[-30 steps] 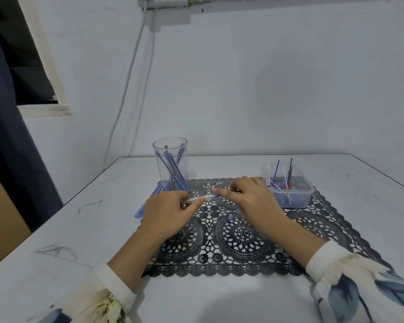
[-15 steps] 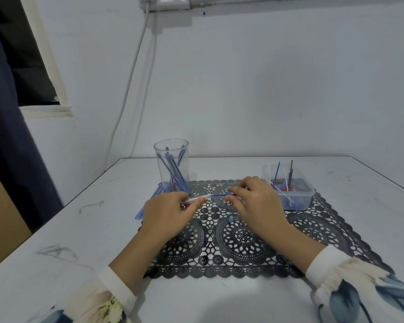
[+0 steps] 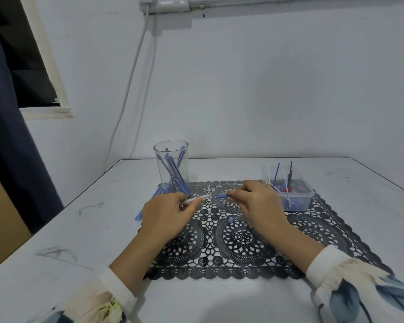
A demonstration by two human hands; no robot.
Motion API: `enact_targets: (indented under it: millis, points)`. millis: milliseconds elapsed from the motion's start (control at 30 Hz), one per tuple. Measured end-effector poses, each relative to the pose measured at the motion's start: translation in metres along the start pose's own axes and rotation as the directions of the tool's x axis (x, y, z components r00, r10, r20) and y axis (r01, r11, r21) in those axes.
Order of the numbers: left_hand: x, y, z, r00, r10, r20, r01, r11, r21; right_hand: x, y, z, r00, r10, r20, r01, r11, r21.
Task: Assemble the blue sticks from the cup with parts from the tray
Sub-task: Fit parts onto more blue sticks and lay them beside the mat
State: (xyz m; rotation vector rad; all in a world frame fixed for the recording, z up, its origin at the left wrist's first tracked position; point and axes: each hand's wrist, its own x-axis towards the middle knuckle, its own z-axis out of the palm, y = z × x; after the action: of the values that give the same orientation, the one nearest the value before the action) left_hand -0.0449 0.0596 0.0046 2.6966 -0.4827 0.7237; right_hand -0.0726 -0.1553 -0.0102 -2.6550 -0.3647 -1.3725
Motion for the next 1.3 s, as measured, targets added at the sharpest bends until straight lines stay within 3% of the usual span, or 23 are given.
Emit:
enact_targets:
  millis: [700,967,1167,1300]
  points:
    - [-0.002,0.004,-0.002,0.999,0.035,0.027,-0.035,0.999,-0.002,-0.001,-0.002,0.001,0.998,-0.057,-0.009,0.056,0.998,-0.019]
    - [-0.003,0.008,-0.006,0.997,0.072,0.001,-0.072,0.997,0.019,0.0,-0.006,-0.003,0.983,0.181,0.037,-0.177,0.98,-0.093]
    - [-0.004,0.01,-0.007,0.996,0.086,-0.008,-0.086,0.996,0.015,0.001,-0.01,-0.004,0.99,0.138,0.013,-0.137,0.989,-0.046]
    - [-0.005,0.01,-0.009,0.996,0.083,-0.011,-0.083,0.996,0.031,0.0,-0.01,-0.005,0.99,0.143,0.016,-0.14,0.983,-0.119]
